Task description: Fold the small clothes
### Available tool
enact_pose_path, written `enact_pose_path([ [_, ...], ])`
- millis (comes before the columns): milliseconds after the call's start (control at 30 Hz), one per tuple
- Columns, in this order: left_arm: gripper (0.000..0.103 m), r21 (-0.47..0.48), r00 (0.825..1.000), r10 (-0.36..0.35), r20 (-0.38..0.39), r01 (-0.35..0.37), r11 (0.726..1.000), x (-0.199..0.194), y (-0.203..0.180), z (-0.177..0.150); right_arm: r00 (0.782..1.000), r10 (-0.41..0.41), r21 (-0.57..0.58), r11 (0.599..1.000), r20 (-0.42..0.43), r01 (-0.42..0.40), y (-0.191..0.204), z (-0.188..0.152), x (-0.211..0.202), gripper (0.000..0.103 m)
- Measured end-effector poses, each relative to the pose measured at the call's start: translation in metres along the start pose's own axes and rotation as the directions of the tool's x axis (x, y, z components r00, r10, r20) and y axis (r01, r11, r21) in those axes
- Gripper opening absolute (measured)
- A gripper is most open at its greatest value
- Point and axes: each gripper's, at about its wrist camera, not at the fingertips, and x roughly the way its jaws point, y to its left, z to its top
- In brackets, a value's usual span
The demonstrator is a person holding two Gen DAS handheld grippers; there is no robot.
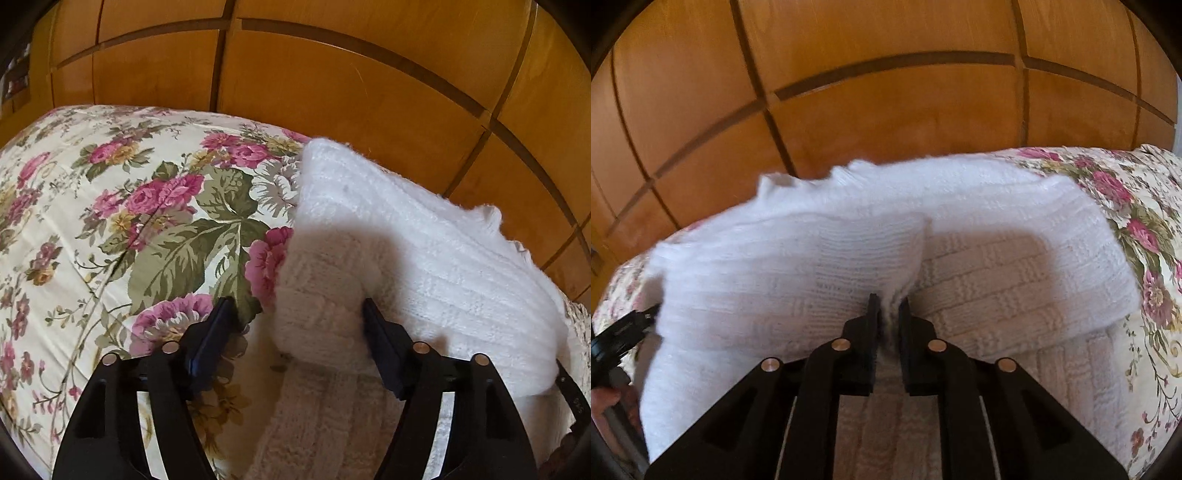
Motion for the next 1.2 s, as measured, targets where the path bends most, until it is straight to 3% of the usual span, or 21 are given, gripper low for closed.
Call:
enact_pose_path([
  [67,0.077,0.001,1.000,-0.018,-0.004,0.018,1.000,-0.001,0.002,0.000,1.000,0.013,0.012,1.000,0.006,-0.013,-0.004,-0.001,-0.001,0.010],
  [133,0.089,-0.001,0.999,-0.038,-0.007,0.038,0.999,-0.004,0.004,-0.002,0.998,0.051,0.039,0.998,0.020,-0.052,-0.011,-0.003,-0.005,0.012],
  [200,0.097,-0.009,0.999,-0.038,-0.012,0.038,0.999,-0.014,0.009,-0.011,0.996,0.076,0.075,0.994,0.036,-0.079,-0.018,-0.005,-0.011,0.021],
  [267,0.097,0.001,0.999,-0.049,-0.013,0.049,0.999,-0.025,0.013,-0.023,0.994,0.087,0.091,0.992,0.061,-0.093,-0.021,-0.009,-0.021,0.044],
  [333,0.097,0.027,0.998,-0.064,-0.022,0.065,0.998,-0.037,0.014,-0.035,0.995,0.077,0.071,0.994,0.070,-0.082,-0.016,-0.015,-0.031,0.049],
  [533,0.098,0.045,0.994,-0.103,-0.028,0.104,0.994,-0.064,0.014,-0.060,1.000,-0.011,-0.007,1.000,0.029,0.011,-0.001,-0.036,-0.056,0.049],
  [800,0.099,0.093,0.992,-0.115,-0.045,0.119,0.989,-0.090,0.012,-0.085,0.997,-0.074,-0.078,0.994,0.023,0.076,0.001,-0.072,-0.096,0.050],
  [1000,0.099,0.156,0.987,-0.150,-0.050,0.156,0.975,-0.107,0.017,-0.104,0.997,-0.072,-0.082,0.994,0.022,0.073,-0.009,-0.088,-0.118,0.051],
  [1200,0.099,0.209,0.974,-0.220,-0.060,0.227,0.951,-0.123,0.024,-0.116,1.000,-0.013,0.022,1.000,0.014,0.013,-0.039,-0.107,-0.146,0.051],
])
